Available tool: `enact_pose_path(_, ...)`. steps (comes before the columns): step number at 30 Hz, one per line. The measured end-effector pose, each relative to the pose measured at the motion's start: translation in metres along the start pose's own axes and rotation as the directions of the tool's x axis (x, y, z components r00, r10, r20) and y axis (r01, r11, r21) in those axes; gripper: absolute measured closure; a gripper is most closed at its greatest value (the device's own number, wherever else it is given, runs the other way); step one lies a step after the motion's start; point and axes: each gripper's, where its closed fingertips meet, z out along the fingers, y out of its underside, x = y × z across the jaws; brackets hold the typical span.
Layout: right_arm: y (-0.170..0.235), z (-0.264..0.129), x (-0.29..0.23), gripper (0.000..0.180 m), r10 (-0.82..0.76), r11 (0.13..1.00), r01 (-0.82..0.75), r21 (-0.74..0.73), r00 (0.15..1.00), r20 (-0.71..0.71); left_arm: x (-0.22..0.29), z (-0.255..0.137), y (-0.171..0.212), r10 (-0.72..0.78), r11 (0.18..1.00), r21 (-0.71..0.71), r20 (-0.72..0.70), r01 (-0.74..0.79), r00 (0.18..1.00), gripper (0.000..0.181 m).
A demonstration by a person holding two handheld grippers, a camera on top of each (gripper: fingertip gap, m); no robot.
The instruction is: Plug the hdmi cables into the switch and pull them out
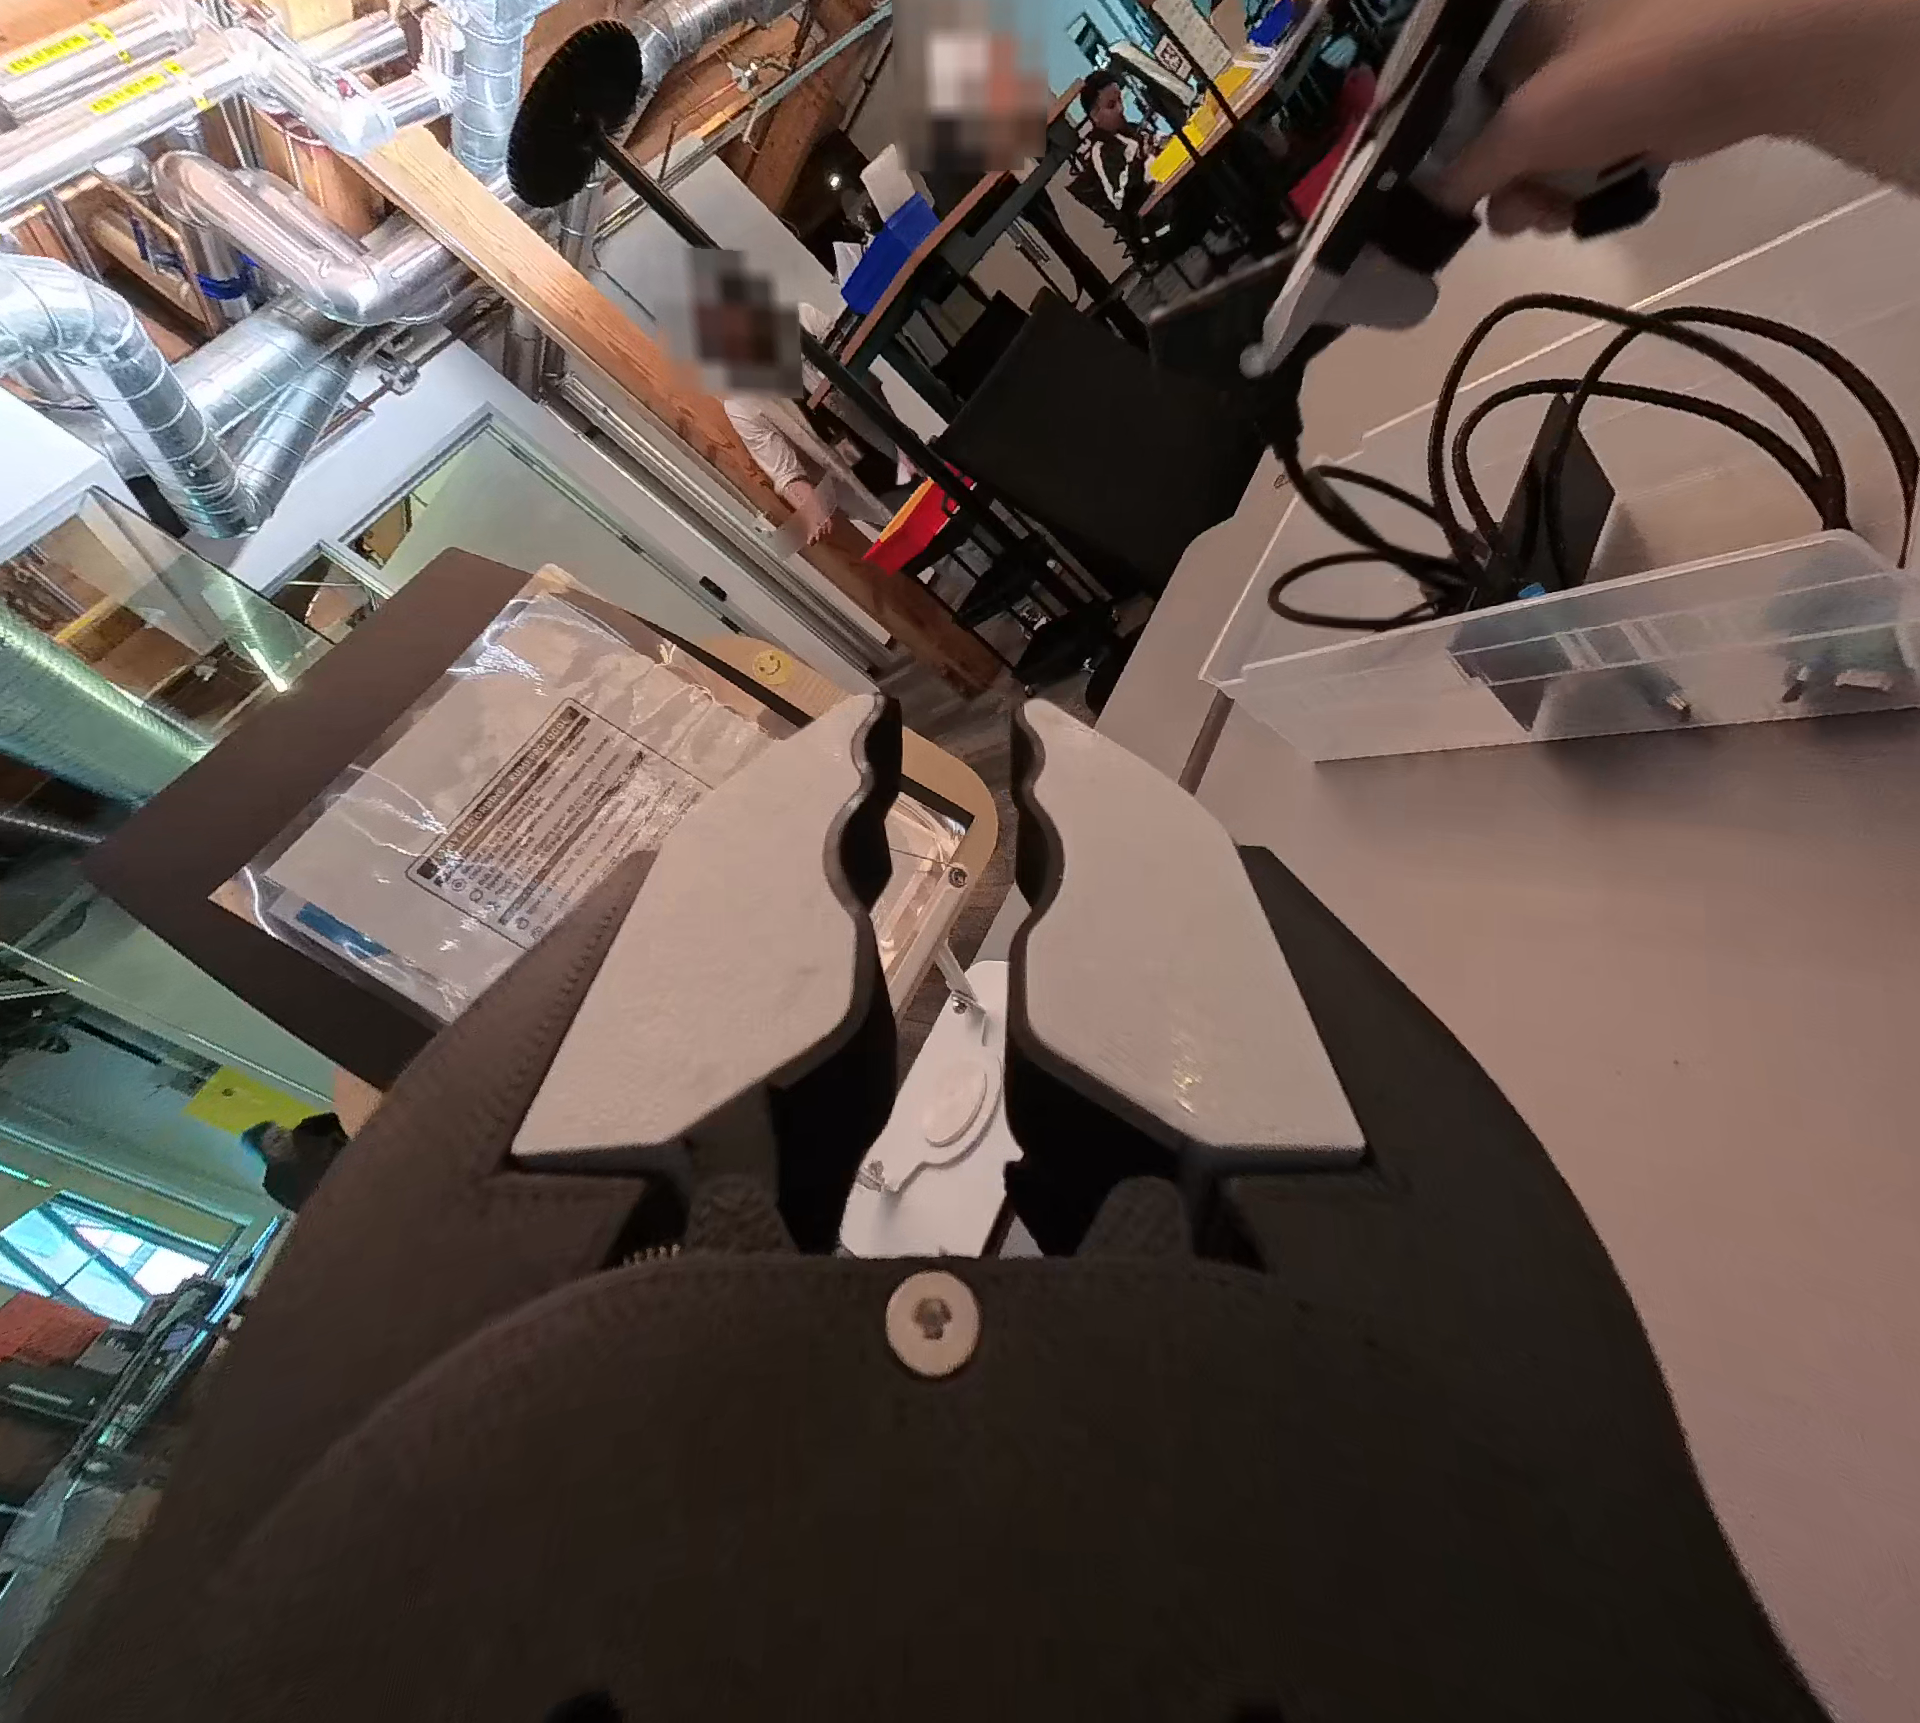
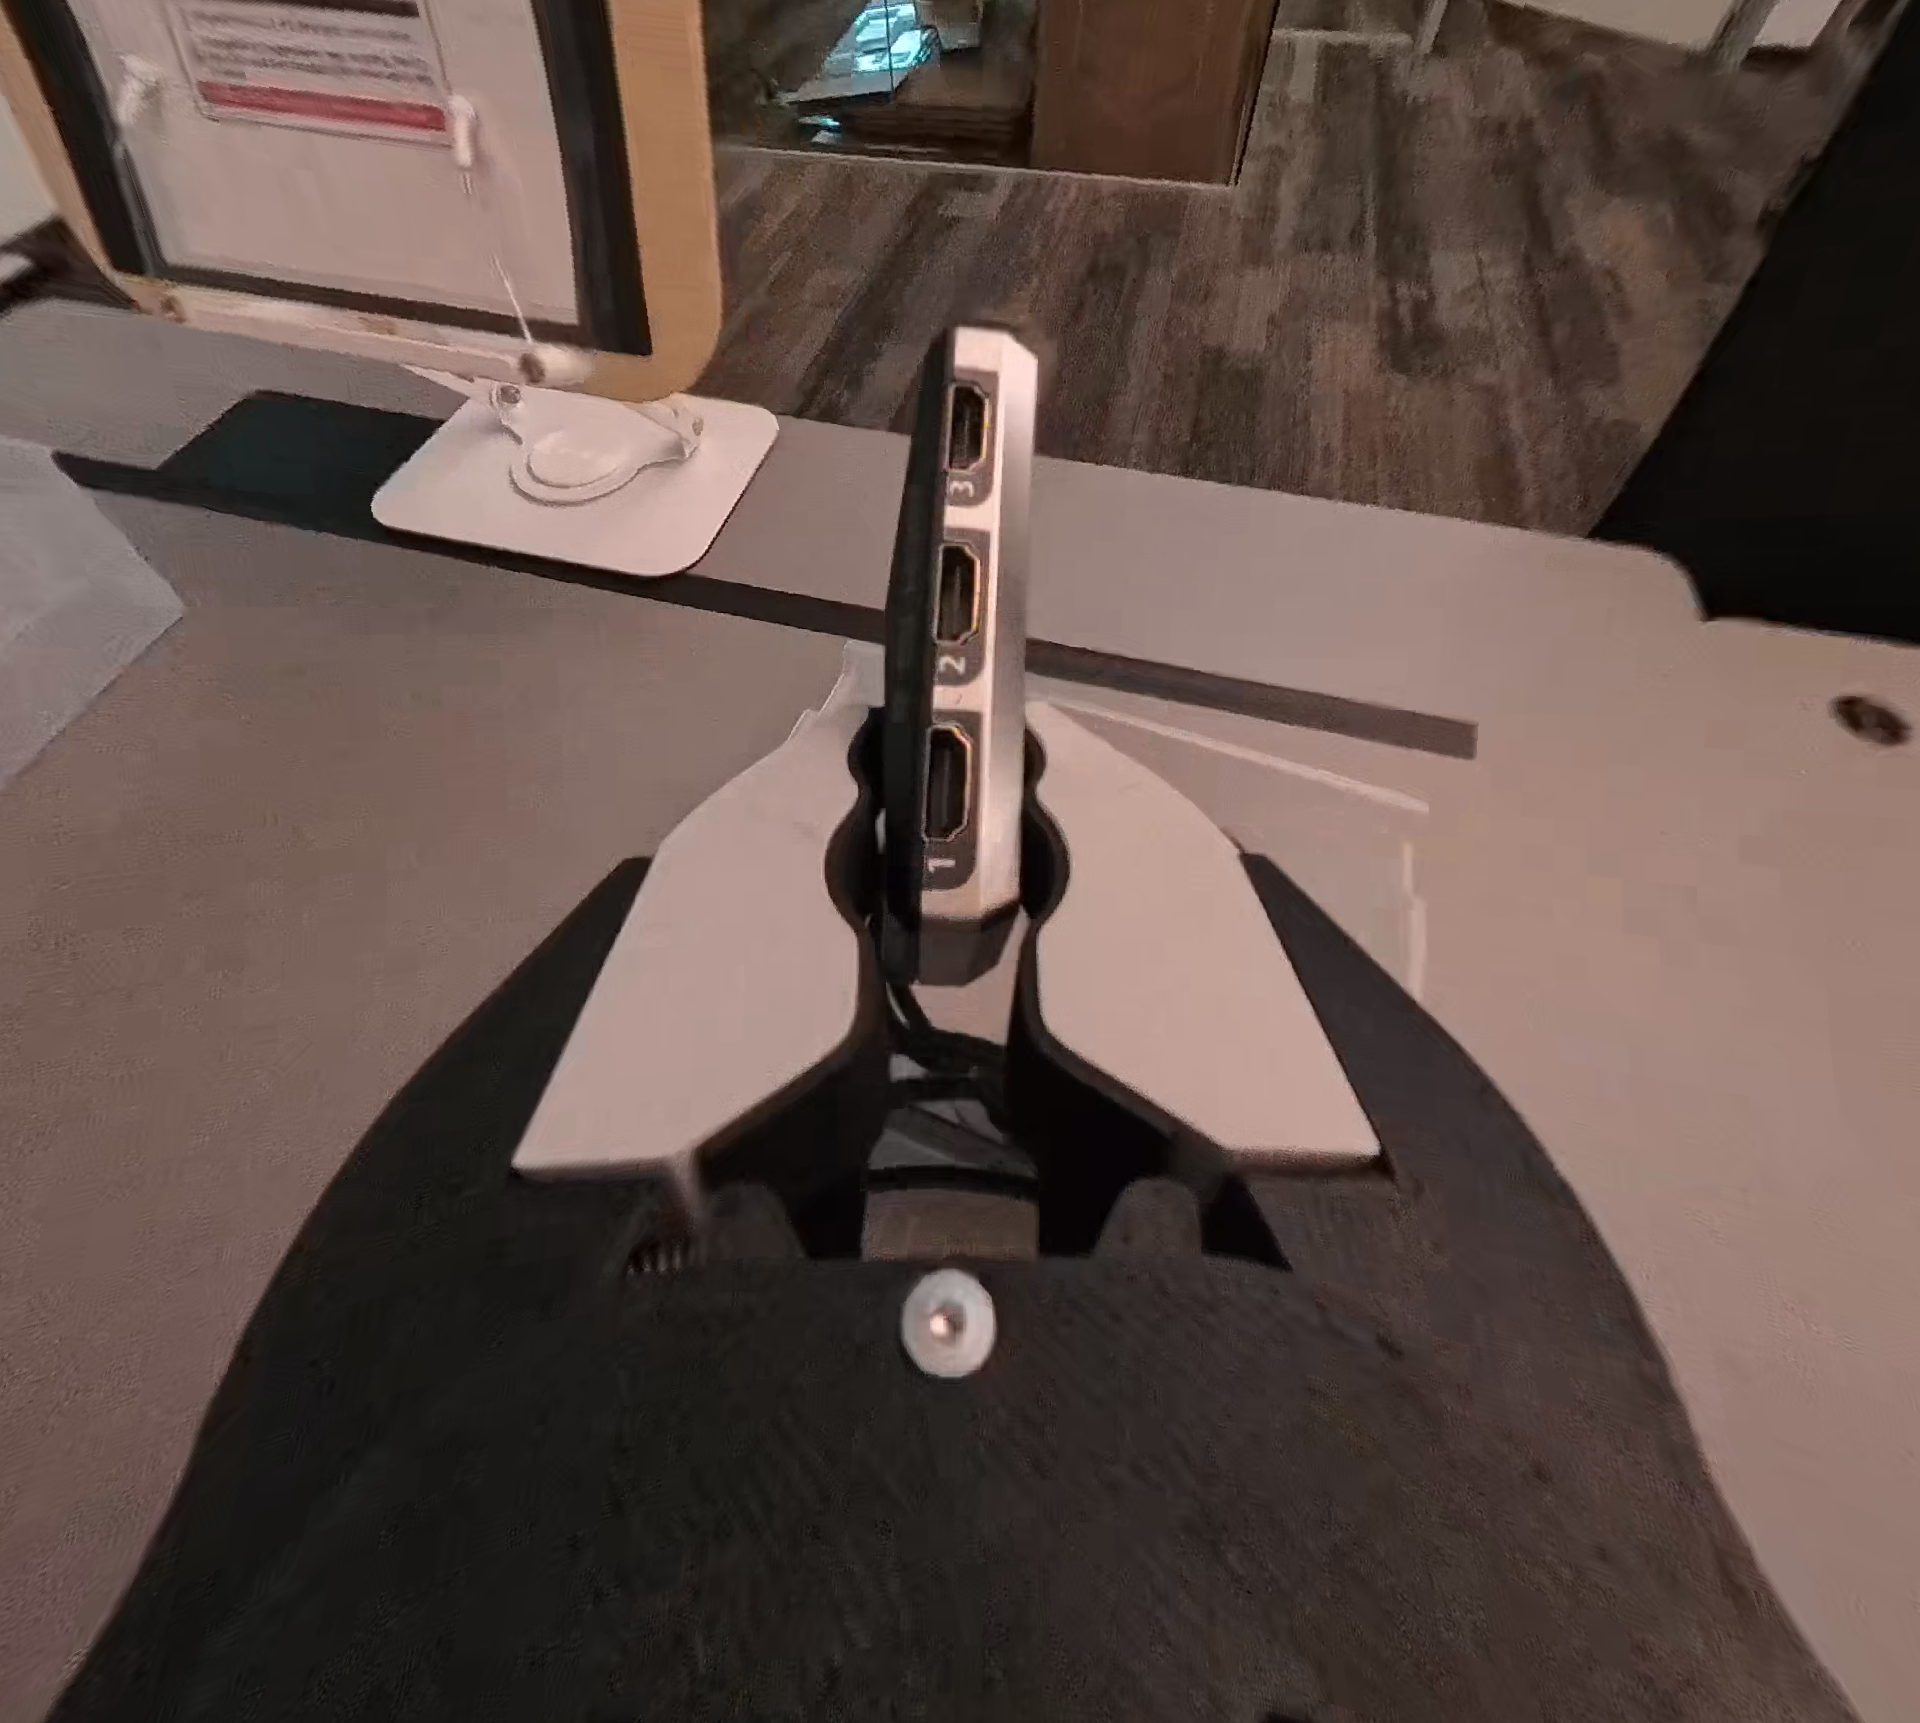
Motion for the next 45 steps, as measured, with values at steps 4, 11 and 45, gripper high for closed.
enact_pose_path(4,0.03,0.043,0.007,0.157,0.287,0.956,-0.279,-0.089,0.953,0.095,-0.001,0.0,0.003,-0.001,1.0,-0.021,-0.005,0.0,1.0,0.162)
enact_pose_path(11,0.062,0.042,0.018,0.143,0.289,0.933,-0.263,-0.246,0.955,0.074,-0.02,-0.011,0.015,-0.021,0.997,-0.07,0.024,0.022,0.999,0.162)
enact_pose_path(45,0.071,0.054,-0.009,0.16,0.316,0.871,-0.23,-0.433,0.939,0.137,-0.089,-0.059,0.061,-0.083,0.966,-0.221,0.219,0.132,0.972,0.165)
